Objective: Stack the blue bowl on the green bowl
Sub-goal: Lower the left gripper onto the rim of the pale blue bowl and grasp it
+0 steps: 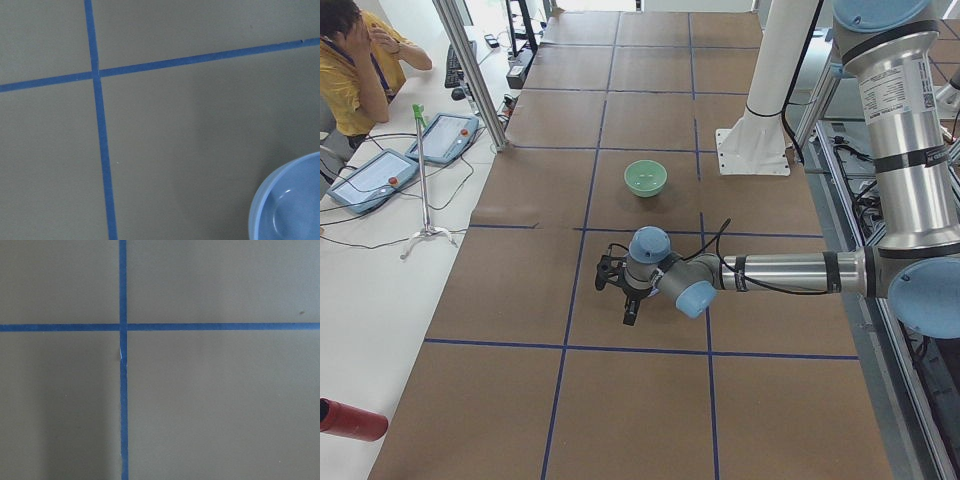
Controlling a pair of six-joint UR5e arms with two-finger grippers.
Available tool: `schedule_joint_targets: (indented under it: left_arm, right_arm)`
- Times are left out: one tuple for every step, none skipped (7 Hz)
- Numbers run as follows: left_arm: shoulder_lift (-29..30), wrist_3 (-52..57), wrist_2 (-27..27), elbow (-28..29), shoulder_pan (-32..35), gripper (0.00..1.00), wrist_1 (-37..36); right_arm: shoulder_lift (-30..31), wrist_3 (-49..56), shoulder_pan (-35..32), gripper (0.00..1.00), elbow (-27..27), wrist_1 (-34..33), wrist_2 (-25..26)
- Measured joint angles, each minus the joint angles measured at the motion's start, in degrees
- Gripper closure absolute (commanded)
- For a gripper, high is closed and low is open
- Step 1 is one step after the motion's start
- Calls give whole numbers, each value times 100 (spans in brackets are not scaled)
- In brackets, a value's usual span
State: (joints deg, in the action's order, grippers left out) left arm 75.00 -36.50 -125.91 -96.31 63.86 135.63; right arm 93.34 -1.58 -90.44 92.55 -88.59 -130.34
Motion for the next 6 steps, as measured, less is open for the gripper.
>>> schedule_joint_targets:
  left_arm:
    - [-11,-494,67,23,-305,11,274]
    - [-13,-803,134,32,-539,55,421]
    - [-20,-930,220,37,-664,100,479]
    - [-27,-965,276,40,-720,100,491]
    - [-42,-963,300,32,-740,100,483]
    - [-63,-959,308,4,-729,100,475]
  right_arm:
    - [0,0,0,0,0,0,0]
    - [0,0,0,0,0,0,-1]
    - [0,0,0,0,0,0,-4]
    - [0,0,0,0,0,0,-2]
    - [0,0,0,0,0,0,-2]
    - [0,0,0,0,0,-2,-4]
